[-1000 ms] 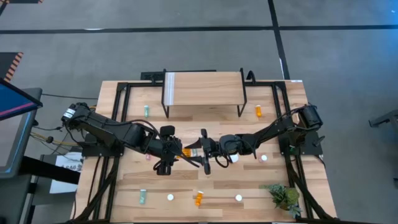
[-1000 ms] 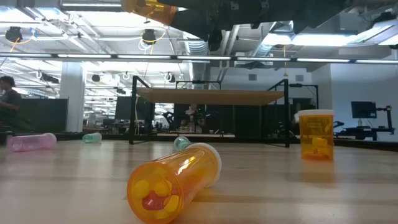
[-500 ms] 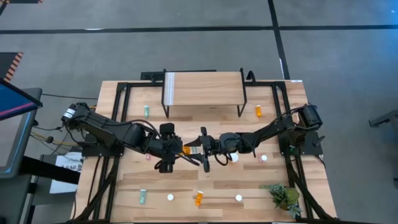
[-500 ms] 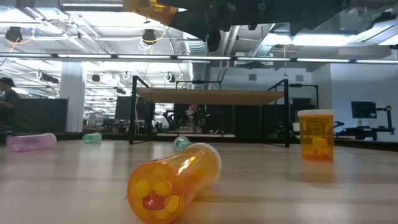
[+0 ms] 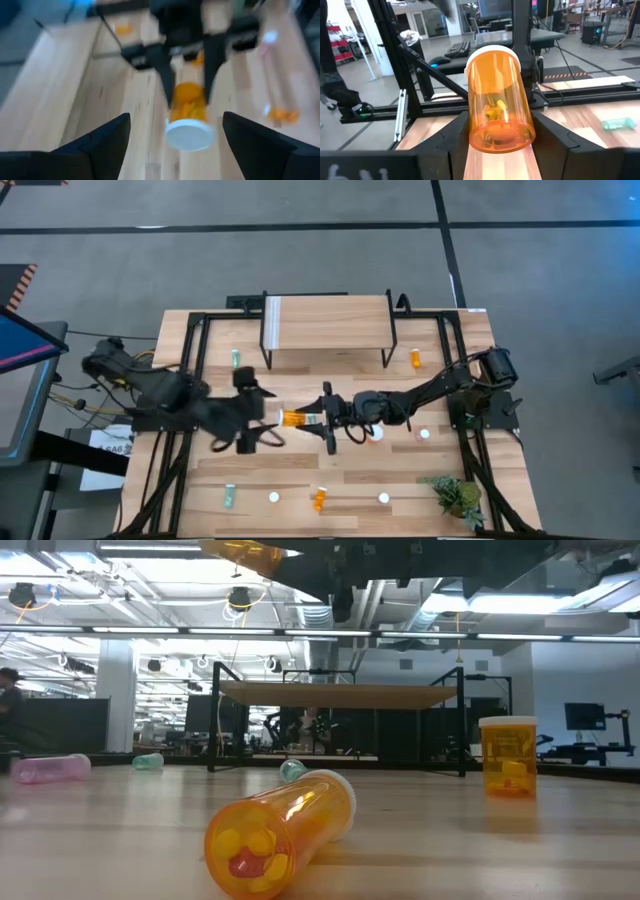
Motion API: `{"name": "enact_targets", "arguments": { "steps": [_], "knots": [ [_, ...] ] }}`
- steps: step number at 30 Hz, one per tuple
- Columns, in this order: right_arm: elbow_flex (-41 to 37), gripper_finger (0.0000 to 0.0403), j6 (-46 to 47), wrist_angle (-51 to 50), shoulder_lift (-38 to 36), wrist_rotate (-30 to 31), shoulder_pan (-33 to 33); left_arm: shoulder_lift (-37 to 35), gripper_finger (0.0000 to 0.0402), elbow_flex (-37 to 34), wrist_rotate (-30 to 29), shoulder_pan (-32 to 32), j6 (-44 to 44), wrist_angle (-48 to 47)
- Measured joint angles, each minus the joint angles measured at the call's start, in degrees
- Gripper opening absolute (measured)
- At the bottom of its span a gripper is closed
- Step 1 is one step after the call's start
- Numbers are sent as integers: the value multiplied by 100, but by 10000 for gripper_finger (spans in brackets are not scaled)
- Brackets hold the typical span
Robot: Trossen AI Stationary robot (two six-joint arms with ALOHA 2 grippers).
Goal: Pick and place medicine bottles onto shelf by color
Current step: Put the left large orange pill bottle on the shelf
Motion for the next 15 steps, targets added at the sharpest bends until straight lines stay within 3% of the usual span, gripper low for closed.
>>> {"name": "enact_targets", "arguments": {
  "steps": [10, 15],
  "knots": [
    [0, 194, -44, 388, -1, -41, 9, -687, 304, -1174, -1111, -958, -14, 1221],
    [0, 191, -44, 540, -2, -245, 9, -777, 304, -1742, -1138, -955, -92, 1636]
  ]
}}
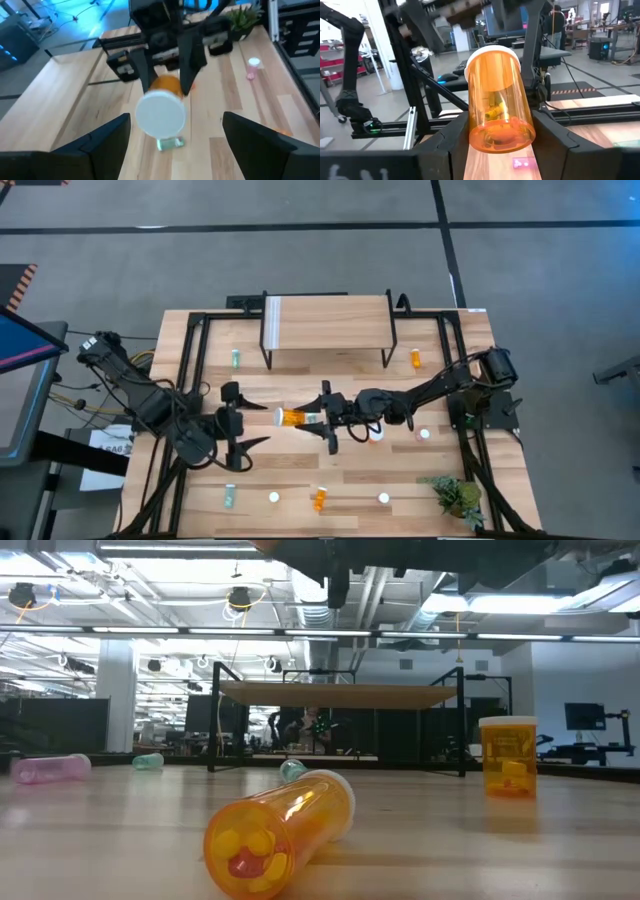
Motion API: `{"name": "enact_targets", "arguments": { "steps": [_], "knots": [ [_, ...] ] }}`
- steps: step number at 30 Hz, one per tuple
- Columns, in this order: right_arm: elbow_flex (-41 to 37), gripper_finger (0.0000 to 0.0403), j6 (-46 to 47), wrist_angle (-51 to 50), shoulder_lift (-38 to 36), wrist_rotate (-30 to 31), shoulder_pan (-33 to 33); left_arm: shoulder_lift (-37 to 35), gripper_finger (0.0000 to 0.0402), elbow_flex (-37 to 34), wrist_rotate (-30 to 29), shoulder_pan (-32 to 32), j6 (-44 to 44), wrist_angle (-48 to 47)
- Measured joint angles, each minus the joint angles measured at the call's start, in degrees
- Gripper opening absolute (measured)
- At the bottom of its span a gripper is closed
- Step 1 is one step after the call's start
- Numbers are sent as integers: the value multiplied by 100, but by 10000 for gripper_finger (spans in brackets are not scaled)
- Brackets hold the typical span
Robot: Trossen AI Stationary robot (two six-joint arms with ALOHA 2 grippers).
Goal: Pick and place medicine bottles onto shelf by color
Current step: Put the left large orange pill bottle on the shelf
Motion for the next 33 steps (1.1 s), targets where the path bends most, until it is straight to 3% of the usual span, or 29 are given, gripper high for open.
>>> {"name": "enact_targets", "arguments": {
  "steps": [6, 17, 25, 33],
  "knots": [
    [0, 195, 0, 39, 0, -64, 2, -62, 304, -337, 78, 182, 6, 450],
    [-11, 196, 5, -18, 0, -76, 2, -66, 304, -618, 856, 680, 439, 1197],
    [-15, 194, 12, -4, 0, -67, 0, -151, 304, -677, 884, 820, 647, 1263],
    [2, 195, -4, 13, -7, -103, 17, -868, 305, -768, 723, 678, 771, 1344]
  ]
}}
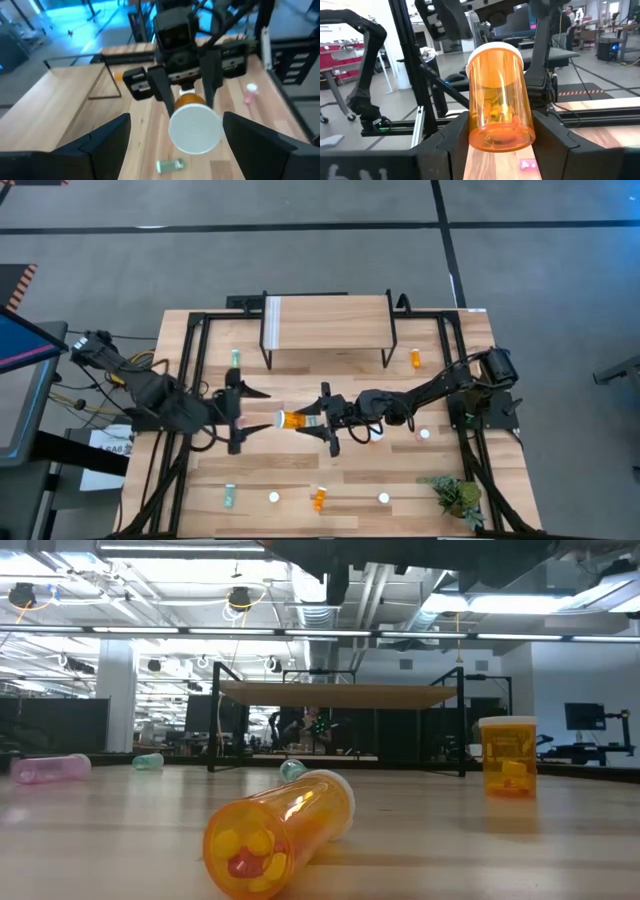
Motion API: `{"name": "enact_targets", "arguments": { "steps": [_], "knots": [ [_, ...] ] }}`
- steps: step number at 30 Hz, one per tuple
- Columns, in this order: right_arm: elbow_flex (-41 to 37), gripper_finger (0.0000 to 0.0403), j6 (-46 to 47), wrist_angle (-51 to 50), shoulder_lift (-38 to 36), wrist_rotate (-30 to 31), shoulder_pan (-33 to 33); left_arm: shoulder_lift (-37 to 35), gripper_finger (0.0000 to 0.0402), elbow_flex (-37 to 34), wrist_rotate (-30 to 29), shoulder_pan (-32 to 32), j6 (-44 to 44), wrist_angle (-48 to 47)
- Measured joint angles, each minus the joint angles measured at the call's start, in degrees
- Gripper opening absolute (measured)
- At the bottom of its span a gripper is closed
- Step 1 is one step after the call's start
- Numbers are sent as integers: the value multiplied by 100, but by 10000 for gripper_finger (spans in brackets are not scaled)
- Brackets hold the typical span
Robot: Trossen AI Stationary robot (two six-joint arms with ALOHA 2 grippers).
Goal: Pick and place medicine bottles onto shelf by color
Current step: Put the left large orange pill bottle on the shelf
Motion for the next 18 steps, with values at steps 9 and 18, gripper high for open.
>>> {"name": "enact_targets", "arguments": {
  "steps": [9, 18],
  "knots": [
    [0, 196, 0, -2, 0, 2, -2, -1135, 305, -1835, 426, -126, 236, 2147],
    [0, 194, 2, -7, 0, 13, -4, -1629, 305, -2240, 121, -122, 255, 2571]
  ]
}}
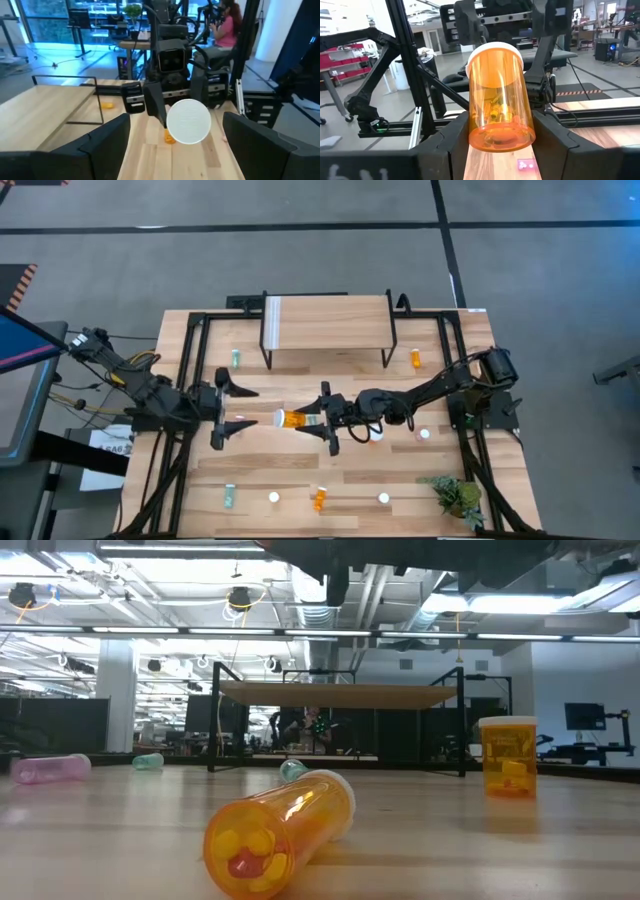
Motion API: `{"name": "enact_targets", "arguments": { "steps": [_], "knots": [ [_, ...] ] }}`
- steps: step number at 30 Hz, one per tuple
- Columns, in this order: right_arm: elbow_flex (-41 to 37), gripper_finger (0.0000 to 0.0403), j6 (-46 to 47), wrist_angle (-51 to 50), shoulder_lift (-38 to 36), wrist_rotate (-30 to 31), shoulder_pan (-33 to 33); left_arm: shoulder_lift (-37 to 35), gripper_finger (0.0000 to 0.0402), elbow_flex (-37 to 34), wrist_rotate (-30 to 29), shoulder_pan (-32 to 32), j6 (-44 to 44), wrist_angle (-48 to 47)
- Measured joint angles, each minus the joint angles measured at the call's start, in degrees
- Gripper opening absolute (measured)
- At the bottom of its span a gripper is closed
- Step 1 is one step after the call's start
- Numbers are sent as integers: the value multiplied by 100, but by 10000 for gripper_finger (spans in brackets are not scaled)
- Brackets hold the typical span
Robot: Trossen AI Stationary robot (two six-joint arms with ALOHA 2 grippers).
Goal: Pick and place medicine bottles onto shelf by color
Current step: Put the left large orange pill bottle on the shelf
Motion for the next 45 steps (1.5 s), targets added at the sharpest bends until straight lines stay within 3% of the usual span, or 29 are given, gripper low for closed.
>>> {"name": "enact_targets", "arguments": {
  "steps": [15, 22, 29, 45],
  "knots": [
    [0, 197, 0, 13, 1, 5, 0, 697, 304, -8, 35, 192, -632, -117],
    [-7, 195, 2, 26, 2, 9, 0, 884, 304, -7, 728, 726, -744, 7],
    [-7, 199, 2, 12, 2, 9, 0, 903, 304, -6, 1244, 802, -683, 286],
    [-7, 196, 4, 24, 4, 28, -4, 1262, 304, 147, 1277, 1006, -568, 485]
  ]
}}
